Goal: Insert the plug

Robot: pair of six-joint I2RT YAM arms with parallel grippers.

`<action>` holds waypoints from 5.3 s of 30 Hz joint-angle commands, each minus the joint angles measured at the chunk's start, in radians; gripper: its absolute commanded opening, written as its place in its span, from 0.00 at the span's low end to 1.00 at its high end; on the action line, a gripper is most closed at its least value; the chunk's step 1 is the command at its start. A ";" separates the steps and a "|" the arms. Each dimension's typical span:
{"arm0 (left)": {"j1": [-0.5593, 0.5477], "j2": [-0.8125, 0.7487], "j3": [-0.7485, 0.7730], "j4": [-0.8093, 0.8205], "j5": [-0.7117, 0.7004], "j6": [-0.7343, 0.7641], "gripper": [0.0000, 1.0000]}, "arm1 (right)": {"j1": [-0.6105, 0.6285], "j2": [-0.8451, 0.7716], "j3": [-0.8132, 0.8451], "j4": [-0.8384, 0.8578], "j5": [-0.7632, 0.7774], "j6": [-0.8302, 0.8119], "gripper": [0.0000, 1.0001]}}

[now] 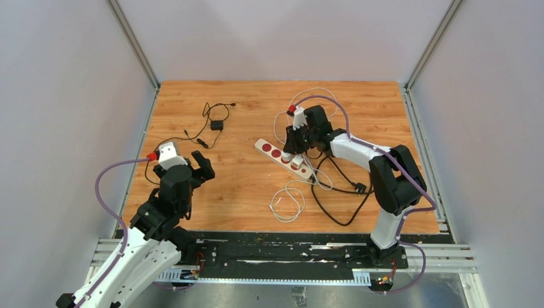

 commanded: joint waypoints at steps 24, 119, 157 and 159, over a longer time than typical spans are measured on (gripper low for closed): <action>0.006 -0.054 0.025 -0.010 -0.046 -0.015 1.00 | 0.023 0.052 -0.121 -0.235 0.027 -0.063 0.18; 0.773 1.114 0.263 0.212 0.839 0.478 0.14 | -0.296 -0.705 -0.324 -0.162 0.098 0.113 0.98; -0.109 0.229 0.092 0.506 0.133 -0.581 0.00 | 0.450 -0.396 -0.053 0.451 0.252 0.031 0.92; -0.120 0.221 0.090 0.506 0.121 -0.587 0.00 | 0.459 -0.363 -0.030 0.464 0.253 0.041 0.91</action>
